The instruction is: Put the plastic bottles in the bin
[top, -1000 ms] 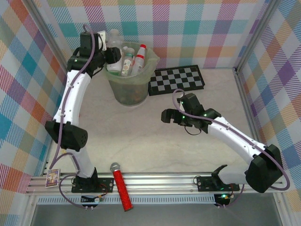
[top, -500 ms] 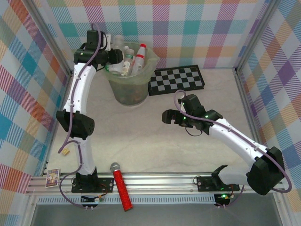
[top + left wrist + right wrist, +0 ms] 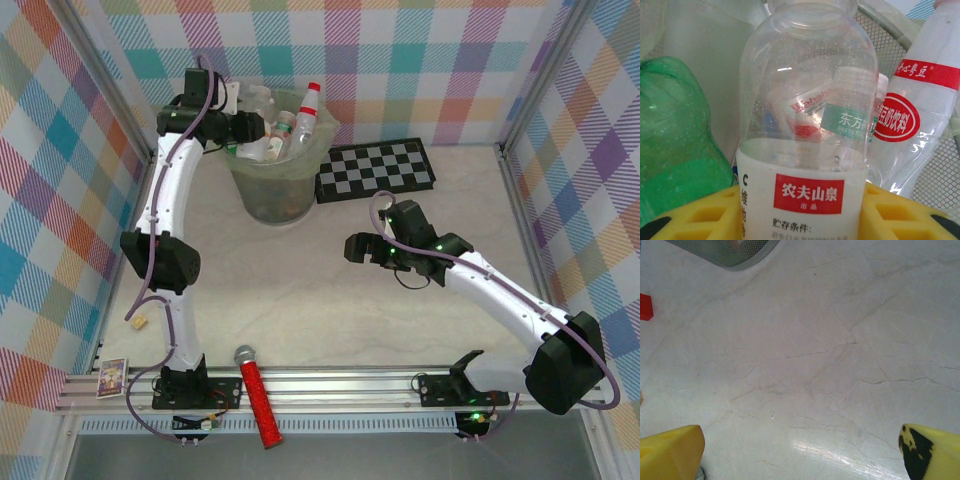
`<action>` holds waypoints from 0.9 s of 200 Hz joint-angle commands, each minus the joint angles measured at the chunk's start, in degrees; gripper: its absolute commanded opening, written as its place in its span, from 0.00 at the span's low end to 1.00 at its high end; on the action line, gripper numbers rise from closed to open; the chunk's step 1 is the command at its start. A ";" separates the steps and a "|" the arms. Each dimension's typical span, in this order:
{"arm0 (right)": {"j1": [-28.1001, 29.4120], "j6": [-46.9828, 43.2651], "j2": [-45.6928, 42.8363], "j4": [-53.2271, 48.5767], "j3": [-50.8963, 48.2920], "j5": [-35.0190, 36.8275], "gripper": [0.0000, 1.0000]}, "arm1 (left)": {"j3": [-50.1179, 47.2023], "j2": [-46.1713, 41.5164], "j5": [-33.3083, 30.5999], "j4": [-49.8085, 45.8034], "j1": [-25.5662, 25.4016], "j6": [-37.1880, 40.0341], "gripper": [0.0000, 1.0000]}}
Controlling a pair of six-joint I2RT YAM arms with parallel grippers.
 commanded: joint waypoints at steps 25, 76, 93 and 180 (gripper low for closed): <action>-0.38 -0.55 -0.52 -0.02 1.68 -0.04 0.99 | -4.76 -0.60 -1.96 -1.90 0.06 -0.89 0.50; -0.42 -3.47 1.17 0.17 8.63 -0.54 1.00 | -4.95 -6.20 1.04 5.32 0.06 -1.72 0.80; -0.38 -4.39 1.52 0.45 10.19 0.12 1.00 | -5.31 -8.65 -2.86 7.00 0.06 -1.73 0.82; -0.40 -6.42 4.13 2.82 18.13 2.33 0.99 | -8.93 -10.78 -9.16 12.77 -0.47 -1.21 0.73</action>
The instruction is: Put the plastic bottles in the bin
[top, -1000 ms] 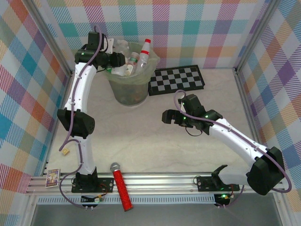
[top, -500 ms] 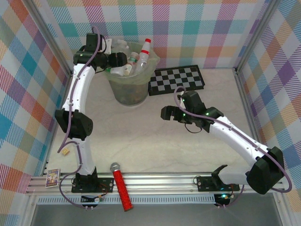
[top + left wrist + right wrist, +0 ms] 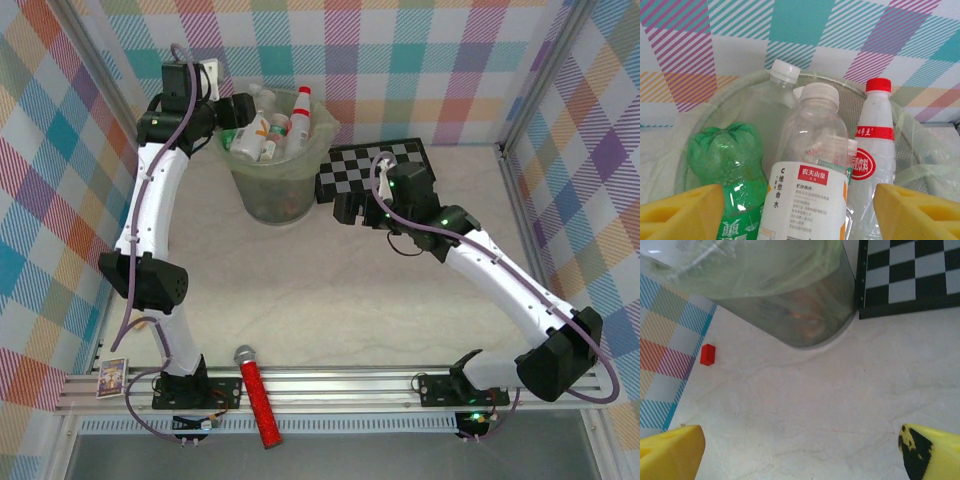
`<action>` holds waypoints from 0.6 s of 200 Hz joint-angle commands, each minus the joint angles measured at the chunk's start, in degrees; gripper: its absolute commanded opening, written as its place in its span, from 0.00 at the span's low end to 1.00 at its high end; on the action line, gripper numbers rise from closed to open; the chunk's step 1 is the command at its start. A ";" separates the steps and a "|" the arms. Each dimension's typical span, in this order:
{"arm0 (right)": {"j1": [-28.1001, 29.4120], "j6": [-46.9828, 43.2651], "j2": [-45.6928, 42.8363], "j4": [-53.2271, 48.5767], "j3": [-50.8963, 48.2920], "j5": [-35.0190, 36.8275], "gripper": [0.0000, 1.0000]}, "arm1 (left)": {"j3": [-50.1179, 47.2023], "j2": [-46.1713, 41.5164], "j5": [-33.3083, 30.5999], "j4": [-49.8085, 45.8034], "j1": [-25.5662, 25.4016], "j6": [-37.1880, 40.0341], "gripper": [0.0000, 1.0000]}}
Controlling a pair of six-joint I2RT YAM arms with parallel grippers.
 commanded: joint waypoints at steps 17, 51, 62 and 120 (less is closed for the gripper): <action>-0.46 -0.41 -0.18 0.46 -0.28 0.06 0.99 | -0.20 1.70 0.88 1.73 -0.60 0.06 0.69; -0.46 0.19 -0.62 0.35 -2.16 0.01 0.99 | -0.43 2.78 4.24 2.06 -0.93 -0.98 0.63; -0.42 0.26 -0.58 0.34 -2.25 0.09 0.99 | -0.29 3.13 4.86 1.71 -1.20 -0.98 0.61; -0.46 0.22 -0.92 0.08 -2.56 0.22 0.99 | -0.29 4.77 4.83 -0.99 -1.31 -1.24 0.56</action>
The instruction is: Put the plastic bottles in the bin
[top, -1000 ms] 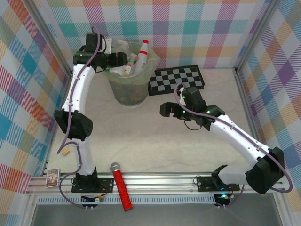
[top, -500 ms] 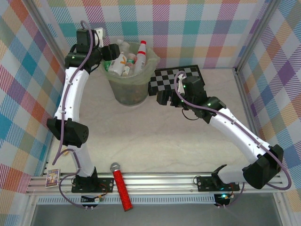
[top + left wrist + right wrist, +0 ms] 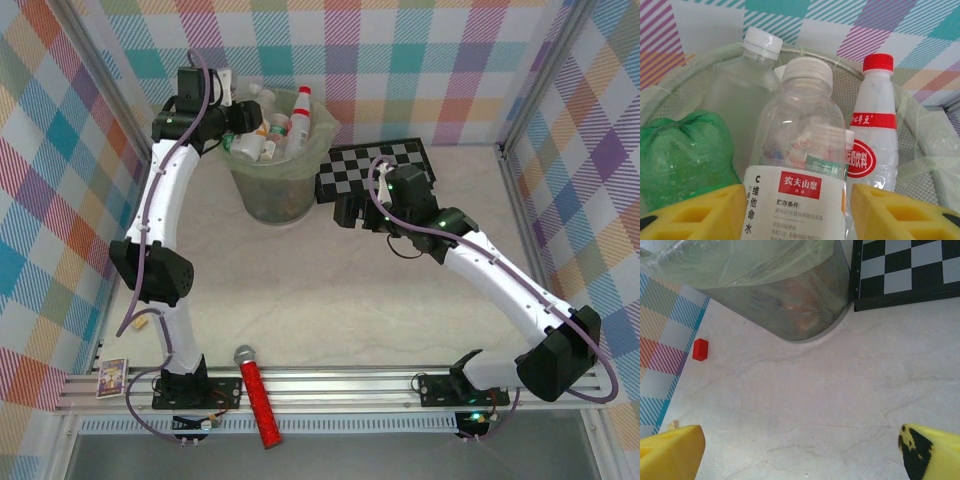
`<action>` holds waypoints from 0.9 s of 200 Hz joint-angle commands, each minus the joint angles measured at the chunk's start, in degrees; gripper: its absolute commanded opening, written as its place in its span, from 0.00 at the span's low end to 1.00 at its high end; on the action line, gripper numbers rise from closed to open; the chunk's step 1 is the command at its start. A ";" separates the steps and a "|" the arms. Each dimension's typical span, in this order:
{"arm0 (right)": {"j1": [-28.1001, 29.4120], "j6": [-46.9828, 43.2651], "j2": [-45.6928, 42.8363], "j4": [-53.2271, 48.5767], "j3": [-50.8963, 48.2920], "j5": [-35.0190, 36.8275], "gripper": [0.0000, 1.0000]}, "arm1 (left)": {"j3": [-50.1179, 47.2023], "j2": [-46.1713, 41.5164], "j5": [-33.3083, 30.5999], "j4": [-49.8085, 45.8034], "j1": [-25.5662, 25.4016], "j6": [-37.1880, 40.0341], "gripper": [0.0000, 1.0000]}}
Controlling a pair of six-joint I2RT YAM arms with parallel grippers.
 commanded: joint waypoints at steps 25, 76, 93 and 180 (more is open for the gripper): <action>-0.52 0.16 -0.99 -0.06 -0.51 0.23 0.99 | 0.22 -0.21 1.20 -1.43 -0.43 -0.59 0.55; -1.59 -1.94 -1.33 -2.17 2.12 1.50 0.99 | 2.16 -5.97 0.01 0.10 -0.34 0.63 0.75; -2.84 -3.27 -1.96 -3.34 2.88 2.29 1.00 | -1.49 -10.69 -1.96 2.38 -0.04 0.90 0.83; -17.54 -17.28 -7.25 -2.04 -6.87 7.27 0.99 | -61.50 -49.64 -32.42 24.07 3.29 -8.22 1.00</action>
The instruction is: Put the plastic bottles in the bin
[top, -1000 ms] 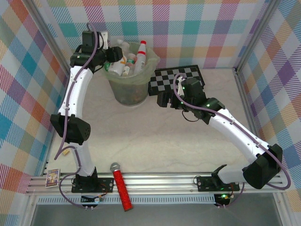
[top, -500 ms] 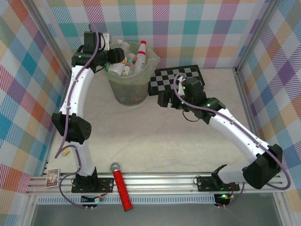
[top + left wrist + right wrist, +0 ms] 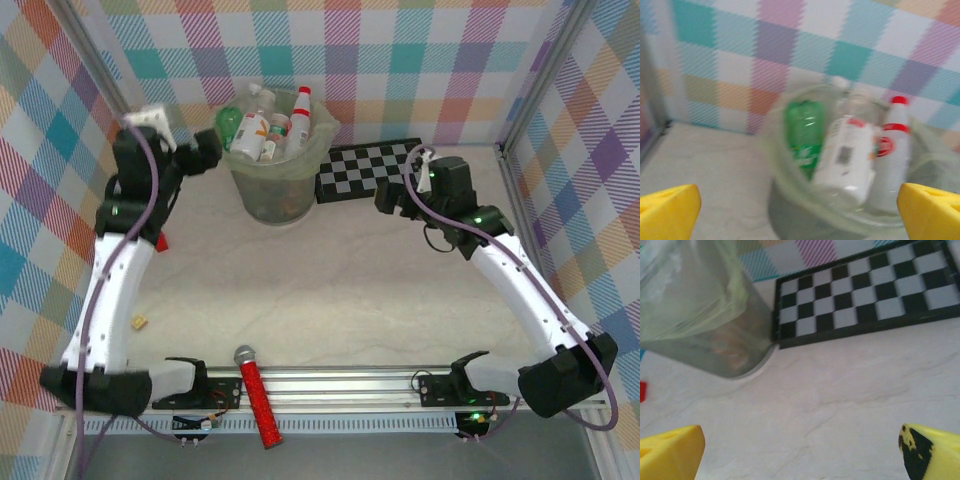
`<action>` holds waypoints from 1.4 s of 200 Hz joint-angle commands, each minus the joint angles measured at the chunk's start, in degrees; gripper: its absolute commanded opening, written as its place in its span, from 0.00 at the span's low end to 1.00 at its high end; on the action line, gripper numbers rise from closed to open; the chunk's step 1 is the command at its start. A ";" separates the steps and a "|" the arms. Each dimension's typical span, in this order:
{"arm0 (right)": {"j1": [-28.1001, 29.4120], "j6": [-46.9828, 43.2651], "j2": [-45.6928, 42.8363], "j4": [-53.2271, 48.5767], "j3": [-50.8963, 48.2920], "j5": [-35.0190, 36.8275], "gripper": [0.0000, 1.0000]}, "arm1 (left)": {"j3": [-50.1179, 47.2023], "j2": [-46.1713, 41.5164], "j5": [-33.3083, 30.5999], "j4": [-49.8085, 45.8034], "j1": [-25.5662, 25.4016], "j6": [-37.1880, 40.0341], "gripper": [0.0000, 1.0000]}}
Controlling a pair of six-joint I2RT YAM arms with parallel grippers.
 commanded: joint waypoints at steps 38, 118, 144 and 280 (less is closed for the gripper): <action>-10.83 -10.52 -4.15 7.74 -15.65 7.08 0.99 | -32.80 -13.60 -20.73 7.52 0.54 -10.73 1.00; -16.22 -11.31 -1.42 24.08 -32.94 11.97 0.99 | -50.24 -1.81 -12.77 31.66 0.40 -7.55 1.00; -16.21 -10.96 1.44 30.88 -36.40 12.05 0.99 | -48.57 2.45 -10.06 35.65 -0.04 -3.48 1.00; -16.42 -19.30 9.84 70.65 -47.14 8.49 0.99 | -55.54 15.98 -9.50 65.58 -0.18 9.36 1.00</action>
